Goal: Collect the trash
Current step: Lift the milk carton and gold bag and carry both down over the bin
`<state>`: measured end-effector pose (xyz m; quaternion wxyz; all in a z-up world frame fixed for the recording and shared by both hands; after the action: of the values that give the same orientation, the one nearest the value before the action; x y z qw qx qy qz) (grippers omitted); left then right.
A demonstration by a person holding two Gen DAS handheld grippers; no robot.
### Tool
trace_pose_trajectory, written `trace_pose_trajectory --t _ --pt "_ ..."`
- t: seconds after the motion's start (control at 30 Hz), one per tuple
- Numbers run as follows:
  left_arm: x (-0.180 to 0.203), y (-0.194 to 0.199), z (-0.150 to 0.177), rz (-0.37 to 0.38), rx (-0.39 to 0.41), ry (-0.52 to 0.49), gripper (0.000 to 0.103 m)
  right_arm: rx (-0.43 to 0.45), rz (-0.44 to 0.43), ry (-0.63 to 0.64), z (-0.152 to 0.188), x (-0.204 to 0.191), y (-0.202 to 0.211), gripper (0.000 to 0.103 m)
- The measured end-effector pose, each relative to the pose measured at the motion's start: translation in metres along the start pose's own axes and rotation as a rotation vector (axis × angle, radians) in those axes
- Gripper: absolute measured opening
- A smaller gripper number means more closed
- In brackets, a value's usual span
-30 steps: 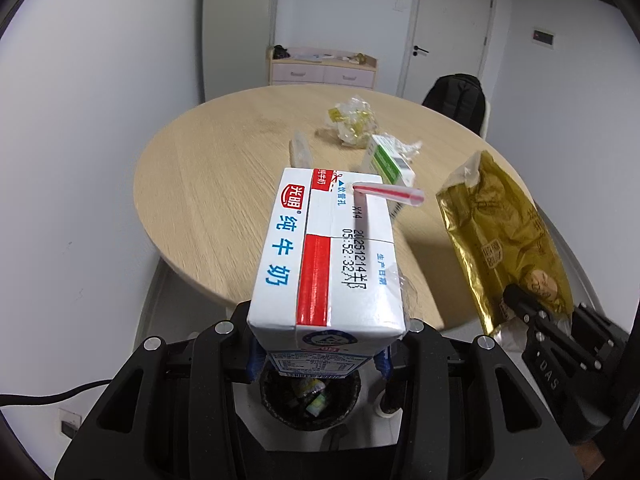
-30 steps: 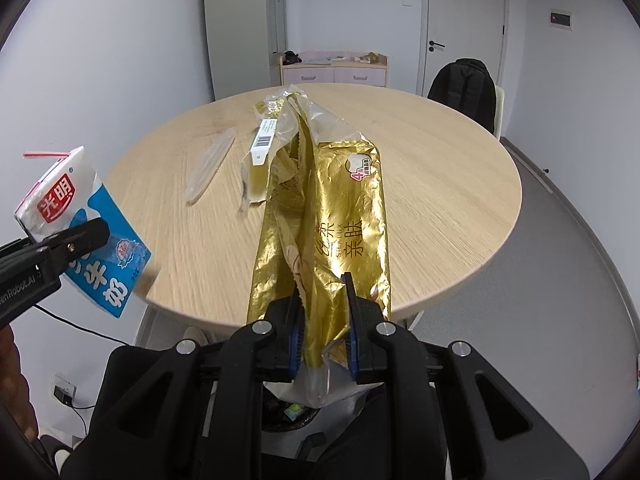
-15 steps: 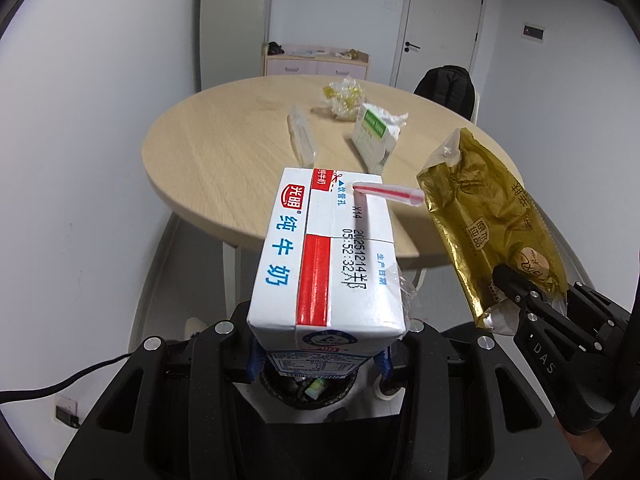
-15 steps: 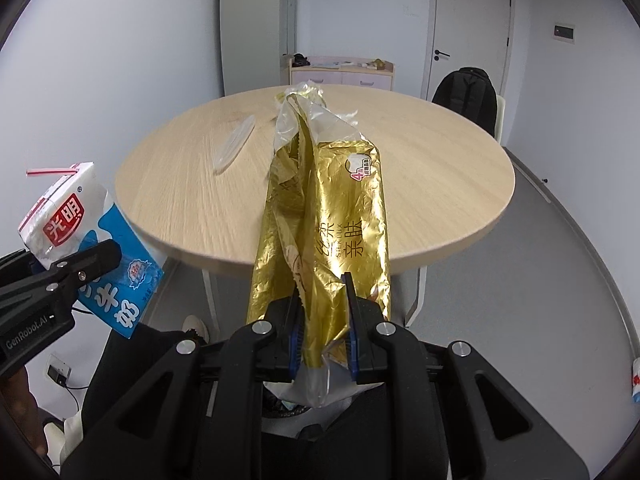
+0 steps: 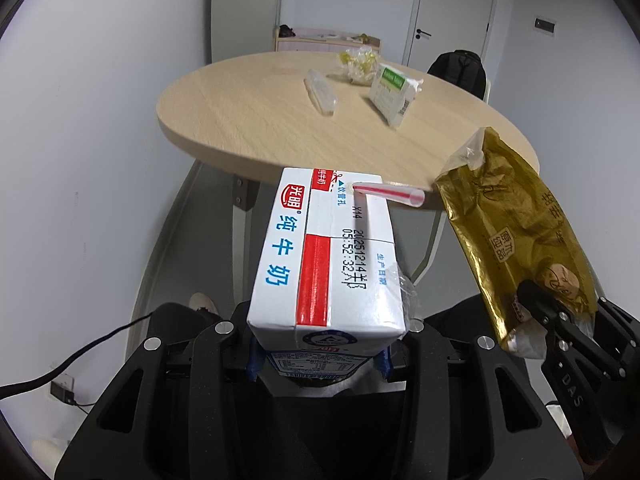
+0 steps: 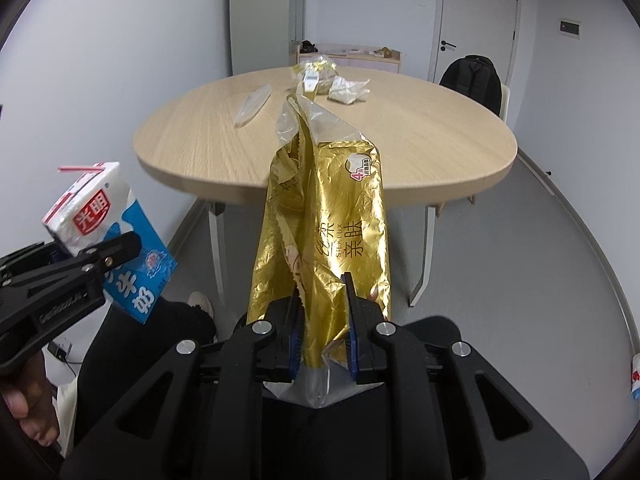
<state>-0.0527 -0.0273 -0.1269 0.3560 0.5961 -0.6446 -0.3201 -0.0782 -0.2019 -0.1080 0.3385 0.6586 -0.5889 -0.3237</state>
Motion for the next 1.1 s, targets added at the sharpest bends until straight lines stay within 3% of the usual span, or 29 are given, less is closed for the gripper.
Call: trace_pose_trajectory --t 0.5,0.8,1.1 --pt "-0.001 -0.017 0.025 0.003 -0.037 -0.019 0.04 -0.046 0.001 0.026 0.042 -0.011 -0.011 0.016" --pt "0.0 -0.052 0.032 0.022 -0.097 -0.013 0.04 -0.116 0.01 0.016 0.05 -0.01 -0.057 0.016" --pt "-0.01 -0.105 0.021 0.016 -0.125 0.016 0.04 -0.149 0.01 -0.019 0.033 -0.004 -0.107 0.016"
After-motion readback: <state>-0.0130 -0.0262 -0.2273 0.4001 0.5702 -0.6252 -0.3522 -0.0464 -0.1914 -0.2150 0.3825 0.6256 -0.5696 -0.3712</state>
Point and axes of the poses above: each gripper's, at about its wrist camera, not at the fingertips, and y roughly against the way its jaws point, x to its right, z to its underside, the point moved 7 cm from there along -y, roughly the way its jaws point, and after that the axes turned 10 degrees about -x, right-handed, at the moved point
